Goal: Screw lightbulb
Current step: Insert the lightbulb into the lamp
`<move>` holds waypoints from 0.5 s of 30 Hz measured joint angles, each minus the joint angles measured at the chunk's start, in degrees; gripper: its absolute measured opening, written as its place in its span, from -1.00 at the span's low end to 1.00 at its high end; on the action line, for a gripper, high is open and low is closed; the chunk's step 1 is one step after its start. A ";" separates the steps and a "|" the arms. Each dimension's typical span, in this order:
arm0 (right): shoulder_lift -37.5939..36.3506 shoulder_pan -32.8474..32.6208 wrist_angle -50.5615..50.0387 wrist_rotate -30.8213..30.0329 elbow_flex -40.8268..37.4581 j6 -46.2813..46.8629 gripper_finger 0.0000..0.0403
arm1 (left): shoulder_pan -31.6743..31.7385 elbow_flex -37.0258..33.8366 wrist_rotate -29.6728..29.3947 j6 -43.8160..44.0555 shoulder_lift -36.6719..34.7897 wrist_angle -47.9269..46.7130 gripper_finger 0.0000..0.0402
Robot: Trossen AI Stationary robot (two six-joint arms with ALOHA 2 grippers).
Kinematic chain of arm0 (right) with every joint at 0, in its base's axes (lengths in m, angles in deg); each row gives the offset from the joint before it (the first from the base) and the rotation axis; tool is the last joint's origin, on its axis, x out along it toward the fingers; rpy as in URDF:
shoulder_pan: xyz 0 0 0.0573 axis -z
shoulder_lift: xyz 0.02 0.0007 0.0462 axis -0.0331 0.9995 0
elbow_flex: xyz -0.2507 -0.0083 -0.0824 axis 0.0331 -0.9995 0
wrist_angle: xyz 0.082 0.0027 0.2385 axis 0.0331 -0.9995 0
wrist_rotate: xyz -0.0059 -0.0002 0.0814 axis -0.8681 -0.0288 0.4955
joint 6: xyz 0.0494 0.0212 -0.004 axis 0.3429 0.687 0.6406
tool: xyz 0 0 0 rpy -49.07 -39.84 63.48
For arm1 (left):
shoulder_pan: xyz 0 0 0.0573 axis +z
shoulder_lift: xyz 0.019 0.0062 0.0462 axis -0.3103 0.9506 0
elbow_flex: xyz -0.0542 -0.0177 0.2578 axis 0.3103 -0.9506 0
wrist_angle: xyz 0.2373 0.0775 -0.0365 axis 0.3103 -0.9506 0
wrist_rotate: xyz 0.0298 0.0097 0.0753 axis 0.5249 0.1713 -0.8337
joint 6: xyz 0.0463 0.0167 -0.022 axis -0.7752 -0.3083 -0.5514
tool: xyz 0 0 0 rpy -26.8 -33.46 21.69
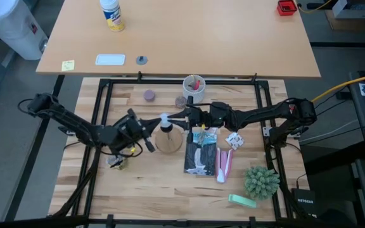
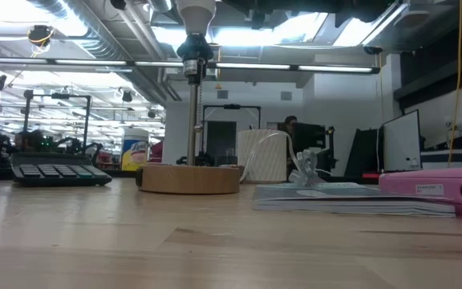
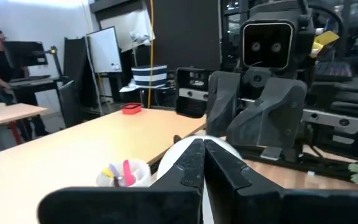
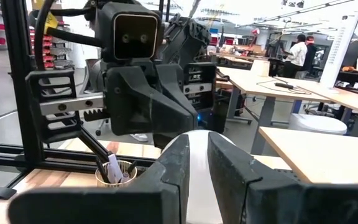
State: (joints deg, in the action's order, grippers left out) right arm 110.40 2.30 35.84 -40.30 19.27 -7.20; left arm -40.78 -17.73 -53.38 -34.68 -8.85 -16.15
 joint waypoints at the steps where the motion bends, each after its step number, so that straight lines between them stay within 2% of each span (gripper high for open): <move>1: -0.01 0.00 -0.02 0.00 0.00 0.00 -0.69 | 0.30 0.00 0.47 0.37 0.00 -0.12 -0.99; 15: -0.02 0.00 2.69 0.28 0.02 -0.02 -0.69 | 0.75 0.15 1.07 3.65 -0.07 -3.00 -0.99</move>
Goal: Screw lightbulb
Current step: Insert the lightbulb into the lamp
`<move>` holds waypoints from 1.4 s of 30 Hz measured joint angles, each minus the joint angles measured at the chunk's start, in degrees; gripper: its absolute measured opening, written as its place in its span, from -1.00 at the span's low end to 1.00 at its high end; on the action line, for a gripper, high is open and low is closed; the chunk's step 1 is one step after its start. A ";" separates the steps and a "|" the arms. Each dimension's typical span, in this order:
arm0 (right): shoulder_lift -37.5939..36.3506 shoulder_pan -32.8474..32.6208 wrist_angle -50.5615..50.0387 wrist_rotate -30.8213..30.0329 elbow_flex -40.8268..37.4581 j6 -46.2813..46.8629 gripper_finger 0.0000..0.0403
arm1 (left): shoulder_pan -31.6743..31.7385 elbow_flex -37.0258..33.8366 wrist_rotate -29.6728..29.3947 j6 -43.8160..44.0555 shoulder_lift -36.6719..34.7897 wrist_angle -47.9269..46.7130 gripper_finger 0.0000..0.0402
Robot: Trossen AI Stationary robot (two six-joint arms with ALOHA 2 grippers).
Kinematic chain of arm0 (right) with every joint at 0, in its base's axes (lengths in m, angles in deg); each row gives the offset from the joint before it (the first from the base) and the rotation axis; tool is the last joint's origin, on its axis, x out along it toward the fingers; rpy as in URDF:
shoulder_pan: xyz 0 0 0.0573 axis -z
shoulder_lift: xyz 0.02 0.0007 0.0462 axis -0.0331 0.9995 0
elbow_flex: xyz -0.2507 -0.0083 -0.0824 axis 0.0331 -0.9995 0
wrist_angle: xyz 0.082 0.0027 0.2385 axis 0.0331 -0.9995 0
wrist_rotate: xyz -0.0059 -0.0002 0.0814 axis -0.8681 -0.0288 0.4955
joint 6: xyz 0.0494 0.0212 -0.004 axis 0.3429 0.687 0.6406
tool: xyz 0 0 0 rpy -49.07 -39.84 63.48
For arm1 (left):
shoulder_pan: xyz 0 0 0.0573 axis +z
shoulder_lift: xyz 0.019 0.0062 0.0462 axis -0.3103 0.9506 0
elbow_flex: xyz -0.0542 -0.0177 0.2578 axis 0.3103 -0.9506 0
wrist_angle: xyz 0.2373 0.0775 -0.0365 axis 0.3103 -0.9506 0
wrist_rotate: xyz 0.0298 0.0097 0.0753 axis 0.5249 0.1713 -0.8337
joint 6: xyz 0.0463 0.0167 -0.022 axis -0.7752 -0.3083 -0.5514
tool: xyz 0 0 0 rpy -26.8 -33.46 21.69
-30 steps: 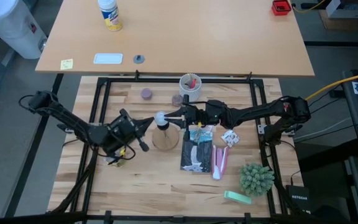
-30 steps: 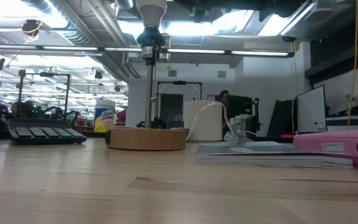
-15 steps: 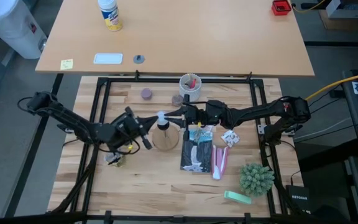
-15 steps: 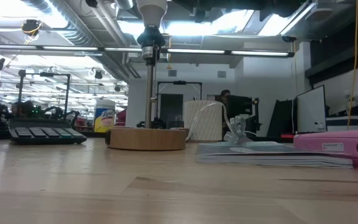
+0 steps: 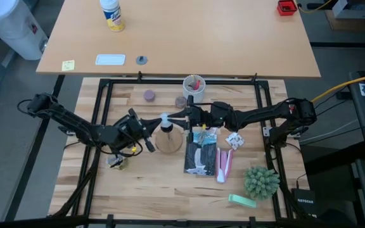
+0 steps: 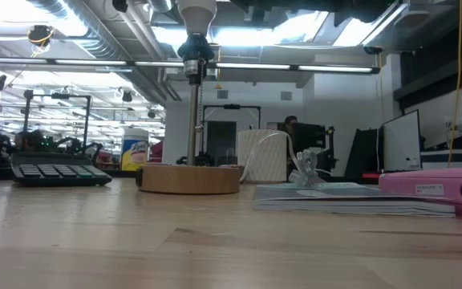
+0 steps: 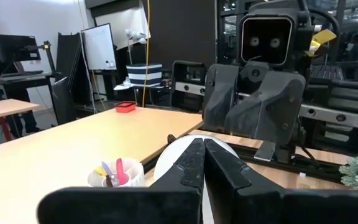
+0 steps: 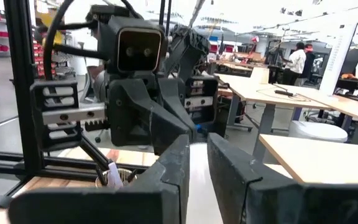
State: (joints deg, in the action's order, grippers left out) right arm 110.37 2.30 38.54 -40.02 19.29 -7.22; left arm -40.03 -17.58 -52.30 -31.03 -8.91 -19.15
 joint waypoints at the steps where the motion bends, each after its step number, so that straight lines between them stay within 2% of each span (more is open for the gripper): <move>1: 0.00 0.00 0.59 0.00 0.00 0.00 -0.69 | 0.00 0.00 0.00 0.04 0.00 -0.06 -0.99; 10: 0.00 0.00 1.80 -3.27 0.04 -2.75 -0.69 | 0.00 -0.04 -0.07 0.04 0.02 -0.20 -0.99; 26: -0.09 0.00 -2.61 -3.32 0.13 -2.77 -0.69 | -0.02 -0.14 -0.20 -0.01 0.07 0.12 -0.99; 35: -0.20 0.00 -3.90 -3.32 0.24 -2.77 -0.69 | -0.19 -0.31 -0.08 -4.20 0.22 3.75 -0.99; 42: -0.20 -0.02 -4.16 -3.32 0.24 -2.79 -0.69 | -2.11 -0.31 0.08 -4.33 0.22 4.57 -0.99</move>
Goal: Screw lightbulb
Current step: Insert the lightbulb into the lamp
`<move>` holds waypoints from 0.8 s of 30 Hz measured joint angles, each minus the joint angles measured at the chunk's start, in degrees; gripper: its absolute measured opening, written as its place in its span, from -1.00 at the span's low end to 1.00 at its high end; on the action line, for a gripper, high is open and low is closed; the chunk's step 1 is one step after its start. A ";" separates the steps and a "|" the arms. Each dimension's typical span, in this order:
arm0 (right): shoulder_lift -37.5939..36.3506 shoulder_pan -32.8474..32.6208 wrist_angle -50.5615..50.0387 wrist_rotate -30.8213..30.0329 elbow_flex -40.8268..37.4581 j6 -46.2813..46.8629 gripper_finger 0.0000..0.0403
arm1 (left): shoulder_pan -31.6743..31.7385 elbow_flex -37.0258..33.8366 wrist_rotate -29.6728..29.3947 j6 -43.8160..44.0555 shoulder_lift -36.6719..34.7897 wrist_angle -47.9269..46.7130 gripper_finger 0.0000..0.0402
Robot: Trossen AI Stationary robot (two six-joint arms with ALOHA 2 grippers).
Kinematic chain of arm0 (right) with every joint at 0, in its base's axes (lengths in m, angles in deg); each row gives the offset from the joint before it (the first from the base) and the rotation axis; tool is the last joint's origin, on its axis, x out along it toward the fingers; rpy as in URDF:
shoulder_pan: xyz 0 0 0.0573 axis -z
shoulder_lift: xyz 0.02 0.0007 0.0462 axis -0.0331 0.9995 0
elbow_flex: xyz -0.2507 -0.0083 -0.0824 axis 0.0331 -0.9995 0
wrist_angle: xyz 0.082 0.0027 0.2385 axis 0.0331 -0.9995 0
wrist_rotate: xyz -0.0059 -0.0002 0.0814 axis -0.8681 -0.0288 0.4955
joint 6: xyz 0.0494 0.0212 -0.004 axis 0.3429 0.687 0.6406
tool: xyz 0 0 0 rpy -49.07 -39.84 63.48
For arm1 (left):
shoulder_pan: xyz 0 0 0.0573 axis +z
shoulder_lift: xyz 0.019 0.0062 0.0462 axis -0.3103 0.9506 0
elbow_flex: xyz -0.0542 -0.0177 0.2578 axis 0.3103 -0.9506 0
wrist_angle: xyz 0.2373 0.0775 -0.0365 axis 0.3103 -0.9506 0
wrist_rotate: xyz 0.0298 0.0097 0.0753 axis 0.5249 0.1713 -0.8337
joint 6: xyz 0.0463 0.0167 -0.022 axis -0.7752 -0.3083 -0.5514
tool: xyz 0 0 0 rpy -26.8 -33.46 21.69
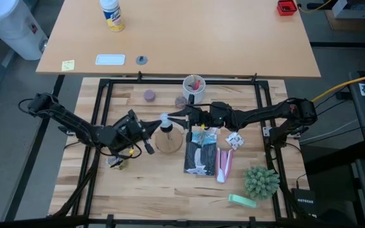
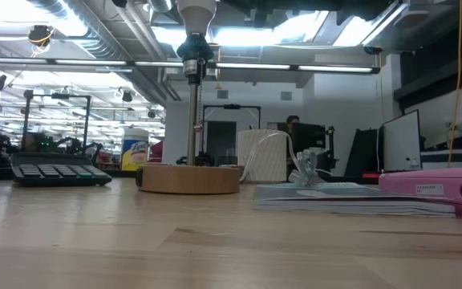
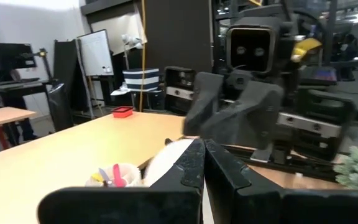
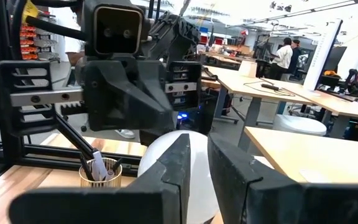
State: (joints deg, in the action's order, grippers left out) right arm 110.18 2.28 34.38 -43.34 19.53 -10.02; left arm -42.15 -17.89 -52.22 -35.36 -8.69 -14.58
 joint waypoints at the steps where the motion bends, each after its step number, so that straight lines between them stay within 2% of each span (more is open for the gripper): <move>1: 0.00 0.00 0.00 0.00 0.00 0.00 -0.69 | -0.47 0.00 0.01 0.02 -0.01 -0.07 -0.99; 7: 0.01 0.00 -0.07 0.00 -0.04 0.00 -0.69 | -3.47 0.02 0.07 0.95 -0.09 -1.54 -0.99; 13: 0.04 0.00 -0.07 0.00 -0.09 0.00 -0.69 | -3.57 0.04 0.19 8.87 0.90 -8.19 -0.99; 24: 0.09 0.02 -0.15 0.45 -0.09 0.00 -0.69 | -2.05 0.05 -1.48 8.68 2.27 -7.37 -0.99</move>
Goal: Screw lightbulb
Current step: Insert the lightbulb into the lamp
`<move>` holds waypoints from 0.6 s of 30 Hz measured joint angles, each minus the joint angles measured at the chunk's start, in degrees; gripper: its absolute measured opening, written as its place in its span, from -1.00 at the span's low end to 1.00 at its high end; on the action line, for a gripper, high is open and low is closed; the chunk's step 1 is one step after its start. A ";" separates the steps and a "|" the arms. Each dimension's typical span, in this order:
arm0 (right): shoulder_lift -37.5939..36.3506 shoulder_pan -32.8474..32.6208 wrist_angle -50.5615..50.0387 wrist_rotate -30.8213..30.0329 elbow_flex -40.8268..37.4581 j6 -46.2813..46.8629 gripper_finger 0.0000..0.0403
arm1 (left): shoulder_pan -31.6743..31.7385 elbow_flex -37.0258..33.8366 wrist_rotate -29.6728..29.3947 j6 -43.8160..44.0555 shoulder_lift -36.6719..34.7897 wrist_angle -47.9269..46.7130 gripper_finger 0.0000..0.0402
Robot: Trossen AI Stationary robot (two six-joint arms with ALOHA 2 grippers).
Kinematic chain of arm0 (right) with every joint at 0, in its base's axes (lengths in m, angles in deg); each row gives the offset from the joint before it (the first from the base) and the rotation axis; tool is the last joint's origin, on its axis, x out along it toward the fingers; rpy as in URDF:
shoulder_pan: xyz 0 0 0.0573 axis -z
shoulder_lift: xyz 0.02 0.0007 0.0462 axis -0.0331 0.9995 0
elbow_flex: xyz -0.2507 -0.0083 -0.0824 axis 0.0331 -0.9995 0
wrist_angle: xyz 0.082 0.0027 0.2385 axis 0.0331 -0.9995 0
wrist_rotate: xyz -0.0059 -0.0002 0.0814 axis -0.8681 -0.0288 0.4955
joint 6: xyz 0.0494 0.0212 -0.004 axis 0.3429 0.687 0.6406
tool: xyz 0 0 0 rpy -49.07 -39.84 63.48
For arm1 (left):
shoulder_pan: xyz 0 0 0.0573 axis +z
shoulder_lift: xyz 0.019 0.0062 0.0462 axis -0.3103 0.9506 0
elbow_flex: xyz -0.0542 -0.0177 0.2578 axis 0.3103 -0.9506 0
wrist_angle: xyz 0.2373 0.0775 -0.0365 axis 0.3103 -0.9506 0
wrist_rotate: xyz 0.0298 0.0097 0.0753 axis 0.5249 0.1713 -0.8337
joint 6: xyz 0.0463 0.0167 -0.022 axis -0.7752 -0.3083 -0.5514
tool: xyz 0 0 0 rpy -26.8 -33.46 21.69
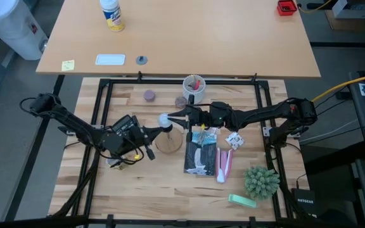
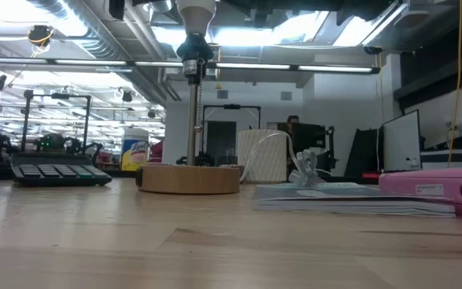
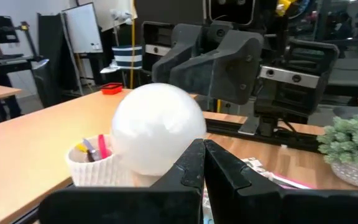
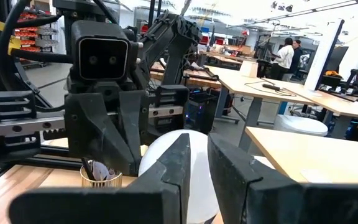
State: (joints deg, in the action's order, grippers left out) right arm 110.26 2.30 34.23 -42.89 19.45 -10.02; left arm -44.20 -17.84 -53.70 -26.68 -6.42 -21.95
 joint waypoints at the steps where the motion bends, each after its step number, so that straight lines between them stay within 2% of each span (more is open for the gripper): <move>1: 0.00 0.00 0.00 0.14 -0.02 0.00 -0.69 | -0.18 0.02 -0.74 0.00 0.00 -0.04 -0.99; 10: 0.02 -0.02 -0.51 1.41 -0.07 0.00 -0.69 | -1.80 0.09 -10.23 -1.35 0.00 0.00 -0.99; 18: 0.02 -0.04 -1.21 2.74 -0.07 0.00 -0.69 | -1.63 0.09 -11.80 -2.02 0.00 -0.02 -0.99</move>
State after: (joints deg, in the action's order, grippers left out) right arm 110.29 2.26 33.02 -40.15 19.38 -10.02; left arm -45.83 -17.76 -65.49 -28.70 -6.42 -21.97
